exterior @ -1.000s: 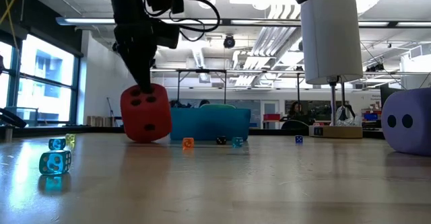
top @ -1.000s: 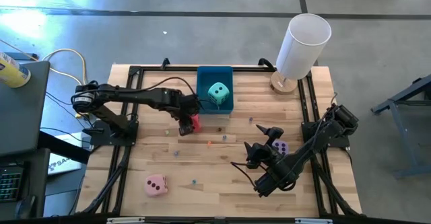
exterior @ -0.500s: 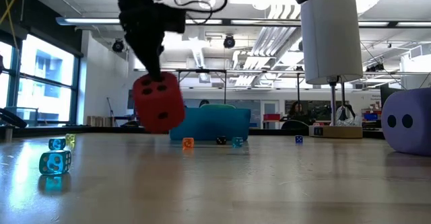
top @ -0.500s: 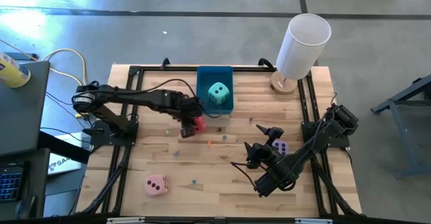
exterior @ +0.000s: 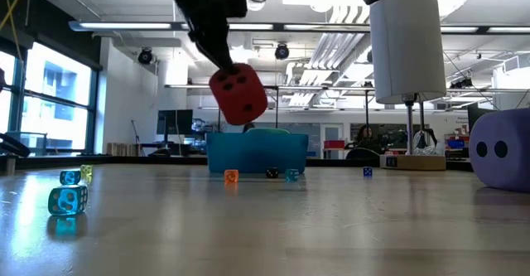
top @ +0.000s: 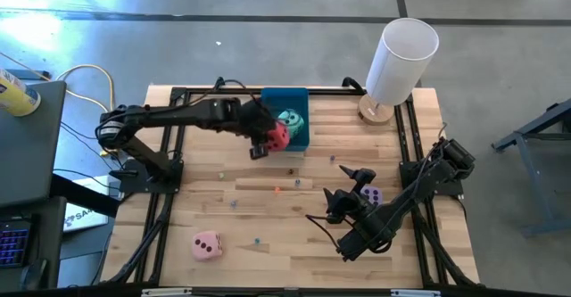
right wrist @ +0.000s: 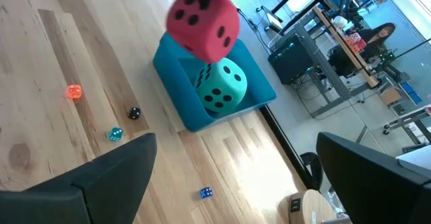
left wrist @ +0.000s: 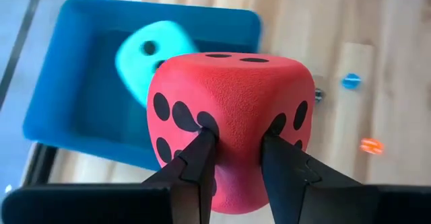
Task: Pick & Place Dice
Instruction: Put the red die into the blue bin
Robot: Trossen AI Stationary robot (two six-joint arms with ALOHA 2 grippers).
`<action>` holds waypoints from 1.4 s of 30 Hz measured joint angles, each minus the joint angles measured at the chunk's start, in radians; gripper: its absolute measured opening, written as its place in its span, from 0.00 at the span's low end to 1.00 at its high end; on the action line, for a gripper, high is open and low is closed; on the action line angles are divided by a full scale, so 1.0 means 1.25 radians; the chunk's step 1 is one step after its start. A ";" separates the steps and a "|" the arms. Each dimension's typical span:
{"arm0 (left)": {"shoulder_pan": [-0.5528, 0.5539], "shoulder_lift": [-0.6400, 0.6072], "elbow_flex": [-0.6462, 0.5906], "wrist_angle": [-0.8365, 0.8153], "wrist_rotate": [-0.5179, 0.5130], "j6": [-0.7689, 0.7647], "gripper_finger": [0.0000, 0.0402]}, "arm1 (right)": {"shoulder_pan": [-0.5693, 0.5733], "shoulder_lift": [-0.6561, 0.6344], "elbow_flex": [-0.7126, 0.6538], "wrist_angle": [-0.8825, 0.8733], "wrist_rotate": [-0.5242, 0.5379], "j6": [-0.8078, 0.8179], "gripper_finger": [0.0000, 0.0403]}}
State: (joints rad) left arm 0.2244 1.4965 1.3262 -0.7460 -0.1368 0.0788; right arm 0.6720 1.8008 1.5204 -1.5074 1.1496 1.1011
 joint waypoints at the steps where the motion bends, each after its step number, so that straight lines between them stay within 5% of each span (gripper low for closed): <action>1: 0.012 0.005 0.000 0.000 0.001 0.000 0.23 | 0.000 0.000 0.000 0.000 0.000 0.000 0.99; 13: 0.034 0.082 0.003 0.011 0.025 0.009 0.23 | 0.000 0.000 0.000 0.000 0.000 -0.005 0.99; 42: 0.060 0.081 -0.002 0.020 -0.001 0.048 0.23 | 0.000 0.000 0.000 0.000 0.000 -0.002 0.99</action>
State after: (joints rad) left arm 0.2993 1.5982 1.3243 -0.7211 -0.1375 0.1393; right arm 0.6720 1.8008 1.5204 -1.5070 1.1496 1.0981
